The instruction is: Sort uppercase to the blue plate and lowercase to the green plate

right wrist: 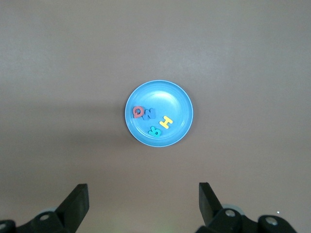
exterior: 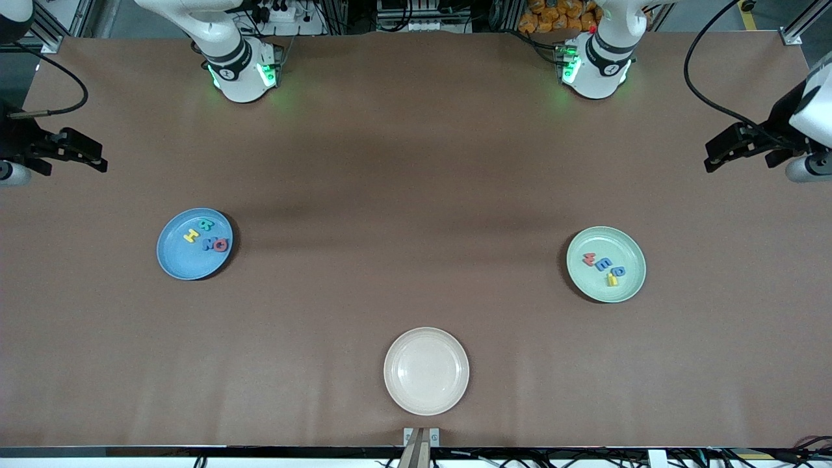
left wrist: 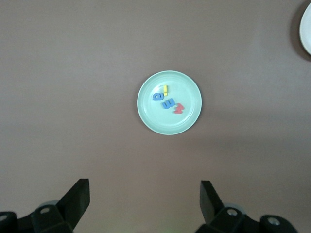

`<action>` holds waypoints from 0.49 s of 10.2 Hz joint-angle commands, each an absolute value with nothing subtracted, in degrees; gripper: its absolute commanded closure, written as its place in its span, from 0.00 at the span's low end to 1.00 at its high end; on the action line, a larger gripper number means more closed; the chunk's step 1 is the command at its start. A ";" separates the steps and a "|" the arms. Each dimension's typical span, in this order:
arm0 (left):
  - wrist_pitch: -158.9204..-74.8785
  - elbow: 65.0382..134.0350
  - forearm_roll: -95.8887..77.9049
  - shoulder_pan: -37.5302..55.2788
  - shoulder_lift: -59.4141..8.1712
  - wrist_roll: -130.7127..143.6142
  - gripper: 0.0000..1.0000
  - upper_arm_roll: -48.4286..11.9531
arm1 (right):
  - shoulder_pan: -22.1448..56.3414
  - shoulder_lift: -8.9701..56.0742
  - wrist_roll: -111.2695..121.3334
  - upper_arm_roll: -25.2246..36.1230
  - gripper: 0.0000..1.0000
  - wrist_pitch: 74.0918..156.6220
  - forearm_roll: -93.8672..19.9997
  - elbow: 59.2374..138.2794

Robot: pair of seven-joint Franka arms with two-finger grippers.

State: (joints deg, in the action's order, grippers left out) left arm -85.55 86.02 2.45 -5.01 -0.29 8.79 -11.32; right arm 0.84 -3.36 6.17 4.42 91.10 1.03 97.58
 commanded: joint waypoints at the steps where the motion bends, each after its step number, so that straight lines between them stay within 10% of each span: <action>1: -83.58 84.29 4.13 -5.10 -0.18 8.70 0.00 -11.69 | -0.79 -2.11 3.96 2.99 0.00 91.23 1.58 95.72; 5: -83.58 84.29 3.96 -5.54 0.00 8.53 0.00 -11.86 | -1.05 -1.67 3.26 2.99 0.00 91.23 0.79 93.88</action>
